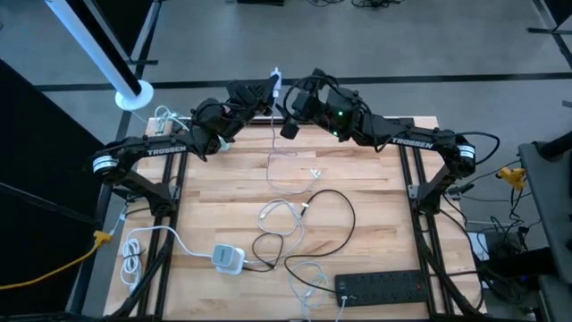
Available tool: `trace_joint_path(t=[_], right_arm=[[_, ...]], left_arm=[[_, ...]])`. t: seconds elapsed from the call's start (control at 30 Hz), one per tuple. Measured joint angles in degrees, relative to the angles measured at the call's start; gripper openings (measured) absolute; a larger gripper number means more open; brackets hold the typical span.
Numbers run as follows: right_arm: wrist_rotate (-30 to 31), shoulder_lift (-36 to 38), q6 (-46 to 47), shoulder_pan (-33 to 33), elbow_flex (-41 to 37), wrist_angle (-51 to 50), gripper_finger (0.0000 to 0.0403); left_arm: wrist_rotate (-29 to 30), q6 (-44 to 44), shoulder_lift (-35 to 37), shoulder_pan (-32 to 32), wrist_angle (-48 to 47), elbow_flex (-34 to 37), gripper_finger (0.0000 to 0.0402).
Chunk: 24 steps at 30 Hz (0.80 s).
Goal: Insert USB
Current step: Insert the purple charger adapter into the green outlet extension
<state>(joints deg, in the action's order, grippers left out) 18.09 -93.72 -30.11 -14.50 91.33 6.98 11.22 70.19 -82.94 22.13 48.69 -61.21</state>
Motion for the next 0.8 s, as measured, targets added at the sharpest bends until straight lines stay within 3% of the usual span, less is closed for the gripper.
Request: trace_joint_path(t=[0.47, 0.8], right_arm=[[5.34, 1.12, -4.61, 0.09, -0.09, 1.21, 0.0235], [4.47, 3.52, -5.05, -0.01, -0.11, -1.26, 0.0218]], left_arm=[[-4.35, 0.44, 0.31, -0.07, -0.53, 0.0, 0.0197], [-4.14, 0.93, 0.52, 0.48, -0.15, 0.0, 0.0197]])
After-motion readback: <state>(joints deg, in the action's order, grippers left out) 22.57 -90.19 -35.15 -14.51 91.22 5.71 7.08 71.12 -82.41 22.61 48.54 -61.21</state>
